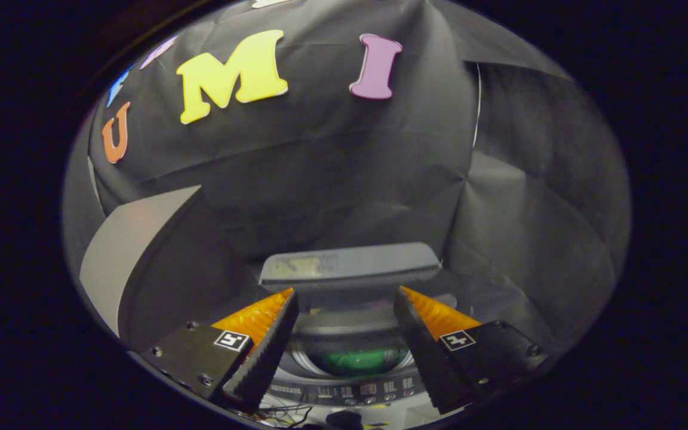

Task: Put the clothes into the washing machine and then close the washing machine lid.

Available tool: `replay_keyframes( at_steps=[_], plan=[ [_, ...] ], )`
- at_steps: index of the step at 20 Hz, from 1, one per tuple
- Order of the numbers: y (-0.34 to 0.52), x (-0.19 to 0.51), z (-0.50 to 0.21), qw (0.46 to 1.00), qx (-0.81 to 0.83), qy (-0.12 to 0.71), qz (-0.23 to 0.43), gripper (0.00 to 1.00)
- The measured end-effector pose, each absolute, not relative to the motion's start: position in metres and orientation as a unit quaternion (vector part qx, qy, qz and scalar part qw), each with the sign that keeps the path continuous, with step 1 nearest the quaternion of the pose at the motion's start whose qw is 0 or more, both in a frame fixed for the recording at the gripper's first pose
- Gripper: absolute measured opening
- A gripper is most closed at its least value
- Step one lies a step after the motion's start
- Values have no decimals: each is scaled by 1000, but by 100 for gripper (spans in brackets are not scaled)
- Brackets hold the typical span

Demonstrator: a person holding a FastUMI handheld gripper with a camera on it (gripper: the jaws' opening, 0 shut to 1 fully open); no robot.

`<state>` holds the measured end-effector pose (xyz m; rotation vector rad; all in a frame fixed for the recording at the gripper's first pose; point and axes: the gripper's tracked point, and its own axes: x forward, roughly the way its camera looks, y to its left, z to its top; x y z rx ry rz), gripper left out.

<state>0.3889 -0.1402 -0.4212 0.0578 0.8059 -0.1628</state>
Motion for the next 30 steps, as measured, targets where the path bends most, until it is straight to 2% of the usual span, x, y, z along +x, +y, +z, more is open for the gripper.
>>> replay_keyframes(
  at_steps=[5,10,20,30],
  plan=[
    [-139,338,-425,916,31,385,-105,100],
    [-124,291,-375,940,29,323,-109,100],
    [-116,197,-261,977,-9,205,-54,100],
    [-154,39,-191,991,-15,130,27,100]
  ],
)
